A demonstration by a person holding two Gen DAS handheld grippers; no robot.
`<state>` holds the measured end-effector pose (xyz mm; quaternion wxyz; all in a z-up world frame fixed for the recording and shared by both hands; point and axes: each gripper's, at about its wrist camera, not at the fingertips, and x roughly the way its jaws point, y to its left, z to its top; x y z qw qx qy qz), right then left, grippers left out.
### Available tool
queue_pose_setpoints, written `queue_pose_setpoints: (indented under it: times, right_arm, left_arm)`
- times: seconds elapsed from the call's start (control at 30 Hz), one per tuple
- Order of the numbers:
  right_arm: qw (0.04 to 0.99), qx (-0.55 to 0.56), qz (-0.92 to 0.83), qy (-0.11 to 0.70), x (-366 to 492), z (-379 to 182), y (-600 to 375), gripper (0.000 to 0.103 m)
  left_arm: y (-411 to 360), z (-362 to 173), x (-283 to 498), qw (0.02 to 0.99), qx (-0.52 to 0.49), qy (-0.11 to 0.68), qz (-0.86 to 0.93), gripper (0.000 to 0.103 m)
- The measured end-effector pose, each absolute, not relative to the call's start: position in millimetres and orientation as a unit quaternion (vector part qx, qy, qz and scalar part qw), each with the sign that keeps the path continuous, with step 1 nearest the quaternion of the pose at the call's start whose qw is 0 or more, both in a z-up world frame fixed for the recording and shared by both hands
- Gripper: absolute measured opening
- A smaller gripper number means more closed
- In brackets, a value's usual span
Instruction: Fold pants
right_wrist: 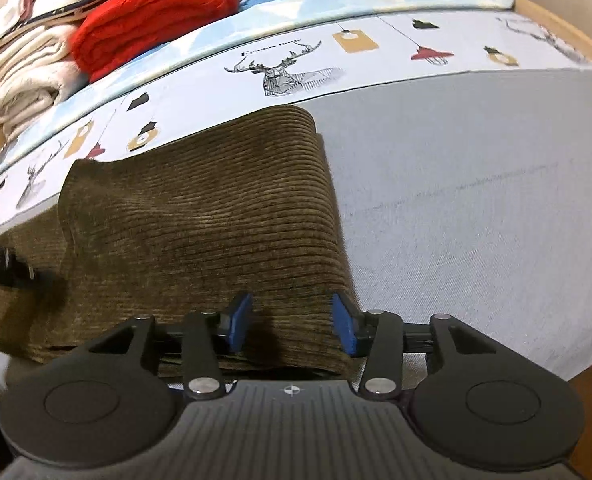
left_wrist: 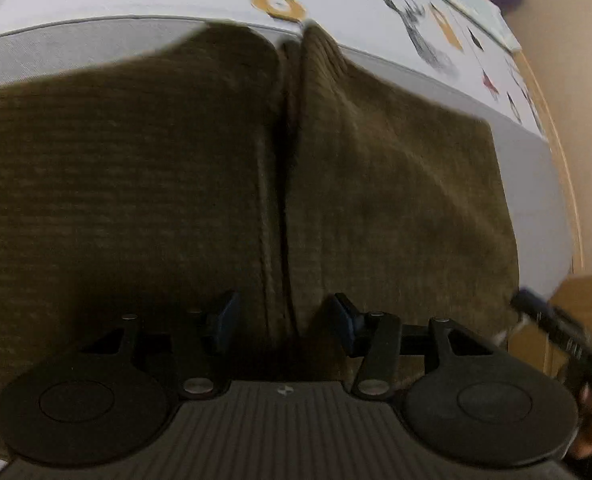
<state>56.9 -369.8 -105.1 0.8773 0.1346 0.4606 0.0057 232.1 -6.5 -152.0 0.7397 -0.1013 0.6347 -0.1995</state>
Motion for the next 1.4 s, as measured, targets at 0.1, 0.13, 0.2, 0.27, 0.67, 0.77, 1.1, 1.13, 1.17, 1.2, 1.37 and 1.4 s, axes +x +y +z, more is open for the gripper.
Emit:
queue_pose_setpoints:
  times: [0.1,0.13,0.2,0.27,0.67,0.77,1.1,1.13,1.17,1.2,1.37,1.4]
  right_arm:
    - [0.875,0.137,-0.006,0.464,58.4,-105.6,-368.8,0.047]
    - [0.875,0.138,-0.012,0.465,58.6,-105.4,-368.7,0.048]
    - [0.873,0.139,-0.025,0.467,58.0,-105.1,-369.6,0.052]
    - [0.869,0.147,-0.037,0.470,57.4,-105.7,-373.1,0.054]
    - [0.850,0.216,-0.051,0.477,55.9,-115.6,-389.5,0.022]
    - [0.858,0.178,-0.052,0.479,60.3,-112.8,-381.6,0.014]
    - [0.856,0.065,-0.042,0.511,77.4,-113.6,-346.5,0.019]
    - [0.861,0.050,-0.048,0.504,77.2,-113.8,-344.3,0.023]
    - [0.864,0.051,-0.061,0.498,77.8,-109.3,-343.9,0.027]
    - [0.868,0.068,-0.071,0.487,76.7,-102.1,-345.3,0.027]
    - [0.909,0.079,-0.043,0.407,68.3,-52.1,-328.8,0.030]
    - [0.919,0.073,-0.029,0.387,67.5,-40.3,-322.3,0.032]
  left_arm:
    - [-16.8,-154.1,228.5,0.741,-0.089,0.629,-0.217,0.033]
    - [-19.8,-152.2,225.5,0.747,-0.079,0.623,-0.219,0.022]
    - [-24.5,-138.2,221.0,0.765,-0.064,0.597,-0.233,0.014]
    - [-16.2,-114.0,209.8,0.781,-0.101,0.560,-0.257,0.014]
    - [-31.7,-103.6,198.1,0.820,-0.035,0.507,-0.264,0.032]
    - [-59.8,-140.9,190.1,0.774,0.077,0.566,-0.274,0.032]
    - [-49.5,-140.4,189.5,0.788,0.102,0.534,-0.290,0.037]
    - [-40.6,-132.5,188.9,0.797,0.076,0.527,-0.284,0.037]
    - [-29.4,-125.7,187.5,0.806,0.056,0.520,-0.277,0.037]
    - [-20.0,-119.9,183.6,0.813,0.046,0.514,-0.271,0.037]
    - [14.1,-104.7,156.0,0.834,0.032,0.500,-0.233,0.037]
    - [24.7,-102.9,151.1,0.835,0.028,0.501,-0.225,0.037]
